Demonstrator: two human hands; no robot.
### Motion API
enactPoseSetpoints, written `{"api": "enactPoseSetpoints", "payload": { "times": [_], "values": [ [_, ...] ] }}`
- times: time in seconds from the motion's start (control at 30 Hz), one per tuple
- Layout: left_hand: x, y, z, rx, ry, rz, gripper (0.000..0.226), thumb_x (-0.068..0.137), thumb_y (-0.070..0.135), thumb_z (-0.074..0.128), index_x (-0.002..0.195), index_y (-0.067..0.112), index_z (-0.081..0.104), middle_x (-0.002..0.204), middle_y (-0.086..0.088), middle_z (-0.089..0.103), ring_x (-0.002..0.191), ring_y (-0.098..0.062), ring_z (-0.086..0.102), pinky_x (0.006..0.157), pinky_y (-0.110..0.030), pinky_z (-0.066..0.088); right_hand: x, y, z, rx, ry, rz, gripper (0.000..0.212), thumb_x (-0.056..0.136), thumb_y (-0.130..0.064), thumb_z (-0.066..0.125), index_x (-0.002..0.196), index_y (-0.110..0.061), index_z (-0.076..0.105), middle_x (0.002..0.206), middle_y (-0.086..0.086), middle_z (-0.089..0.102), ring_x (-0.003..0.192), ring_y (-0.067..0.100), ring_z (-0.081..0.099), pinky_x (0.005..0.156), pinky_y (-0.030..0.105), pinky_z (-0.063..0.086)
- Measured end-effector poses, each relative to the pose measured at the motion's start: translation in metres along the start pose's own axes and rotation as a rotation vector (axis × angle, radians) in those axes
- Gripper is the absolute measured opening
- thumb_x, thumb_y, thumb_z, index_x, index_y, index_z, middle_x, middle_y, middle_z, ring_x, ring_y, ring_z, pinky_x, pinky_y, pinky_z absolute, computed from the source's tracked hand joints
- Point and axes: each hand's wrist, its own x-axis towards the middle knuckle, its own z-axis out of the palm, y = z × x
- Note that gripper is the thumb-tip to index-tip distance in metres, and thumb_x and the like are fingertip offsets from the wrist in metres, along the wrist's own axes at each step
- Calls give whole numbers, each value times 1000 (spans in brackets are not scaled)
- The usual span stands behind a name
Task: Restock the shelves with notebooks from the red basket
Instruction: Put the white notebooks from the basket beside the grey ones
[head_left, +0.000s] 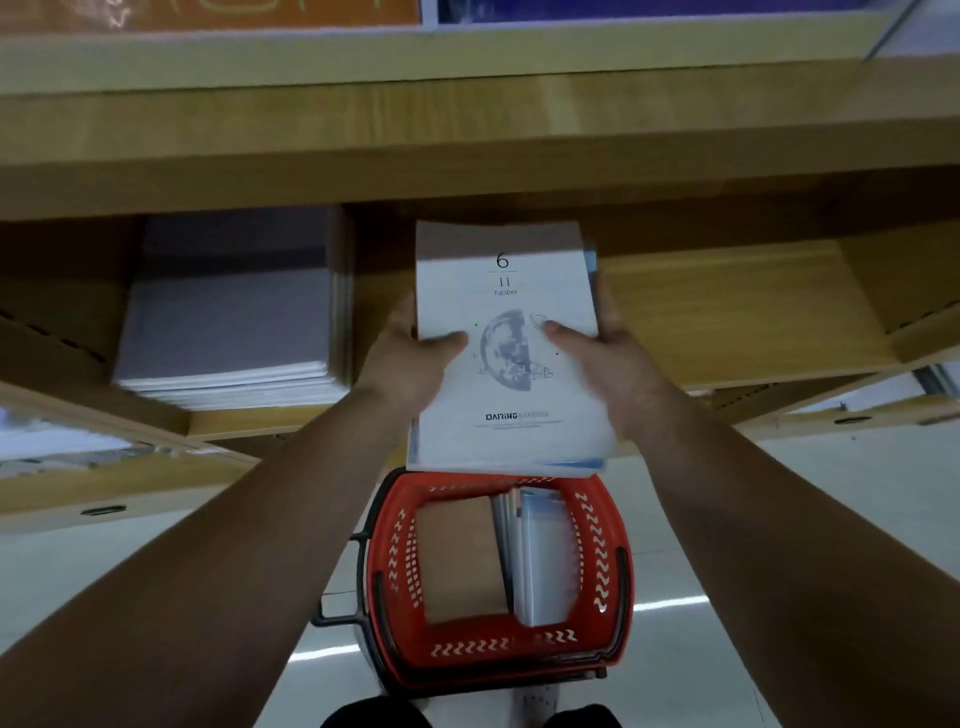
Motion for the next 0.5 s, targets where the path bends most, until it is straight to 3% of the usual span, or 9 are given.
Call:
{"api": "enactPoseSetpoints", "payload": {
  "times": [0.1, 0.17, 0.27, 0.37, 0.43, 0.5],
  "values": [
    [-24, -8, -3, 100, 1, -19, 48, 95, 34, 70, 138, 45, 52, 114, 15, 70, 97, -8, 68, 83, -31, 57, -19, 15, -4, 93, 85, 69, 85, 96, -14, 73, 161, -45, 28, 127, -6, 75, 111, 21, 74, 103, 49, 57],
    [-43, -22, -3, 93, 35, -68, 48, 94, 48, 67, 138, 50, 48, 114, 16, 70, 95, -10, 70, 85, -33, 59, -34, 27, -8, 88, 92, 101, 80, 96, -20, 73, 158, -50, 32, 129, -10, 74, 114, 20, 72, 105, 50, 55],
    [-69, -42, -4, 26, 37, -149, 72, 76, 76, 58, 144, 60, 39, 115, 14, 74, 99, -17, 73, 92, -47, 59, -45, 37, -13, 52, 43, 79, 73, 98, -25, 70, 156, -53, 35, 120, -24, 74, 110, 8, 73, 95, 37, 60],
    [-82, -45, -2, -98, 31, -216, 68, 76, 65, 60, 140, 67, 40, 116, 17, 74, 106, -17, 72, 98, -51, 56, -45, 33, -12, 41, 20, 52, 69, 105, -16, 59, 160, -46, 32, 113, -31, 71, 95, -8, 72, 75, 16, 58],
    [-86, -46, -1, -138, 19, -202, 61, 81, 44, 59, 137, 65, 47, 121, 21, 72, 113, -18, 68, 103, -54, 53, -46, 30, -6, -3, 13, 20, 64, 105, -13, 56, 160, -40, 36, 116, -29, 70, 97, -10, 70, 81, 14, 56],
    [-90, -51, -1, -212, 26, -161, 63, 81, 29, 57, 137, 57, 53, 123, 19, 72, 118, -20, 66, 108, -54, 49, -44, 29, 1, -41, 28, -17, 64, 104, -14, 58, 160, -37, 37, 123, -22, 70, 107, -4, 68, 95, 21, 55]
  ]
}}
